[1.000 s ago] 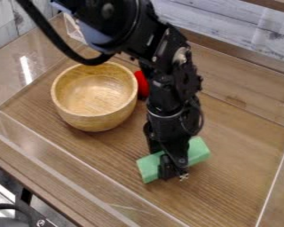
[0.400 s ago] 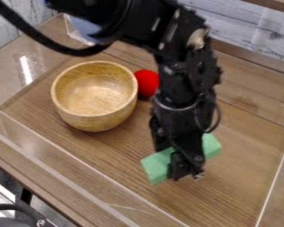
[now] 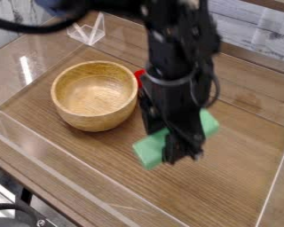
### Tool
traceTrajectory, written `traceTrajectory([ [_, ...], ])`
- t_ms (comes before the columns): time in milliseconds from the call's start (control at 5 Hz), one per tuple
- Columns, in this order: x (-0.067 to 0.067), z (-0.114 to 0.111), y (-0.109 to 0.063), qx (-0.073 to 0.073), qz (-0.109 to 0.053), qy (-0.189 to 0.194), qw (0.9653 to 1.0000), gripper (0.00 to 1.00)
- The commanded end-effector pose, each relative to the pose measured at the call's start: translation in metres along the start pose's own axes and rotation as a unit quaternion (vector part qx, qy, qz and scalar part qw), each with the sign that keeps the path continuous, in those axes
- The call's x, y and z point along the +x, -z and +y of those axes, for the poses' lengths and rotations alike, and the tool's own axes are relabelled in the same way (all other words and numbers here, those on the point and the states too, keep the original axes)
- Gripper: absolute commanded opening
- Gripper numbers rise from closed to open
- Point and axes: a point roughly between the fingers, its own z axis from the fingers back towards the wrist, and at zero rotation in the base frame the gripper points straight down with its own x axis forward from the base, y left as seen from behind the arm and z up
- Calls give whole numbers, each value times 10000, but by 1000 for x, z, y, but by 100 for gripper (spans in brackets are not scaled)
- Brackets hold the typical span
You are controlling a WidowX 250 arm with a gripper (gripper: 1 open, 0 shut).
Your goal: Put the green object in the brown bowl
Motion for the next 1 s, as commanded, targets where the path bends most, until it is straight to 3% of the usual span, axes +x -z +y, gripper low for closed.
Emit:
traceTrajectory([
  [0, -2, 24, -13, 117, -162, -269, 9994, 0],
  [200, -15, 49, -14, 241, -167, -592, 9978, 0],
  [400, -17, 83, -15, 385, -216, -1034, 9937, 0],
  [600, -7, 96, -10, 449, -289, -1234, 9909, 0],
  [800, 4, 100, -10, 433, -320, -1277, 9904, 0],
])
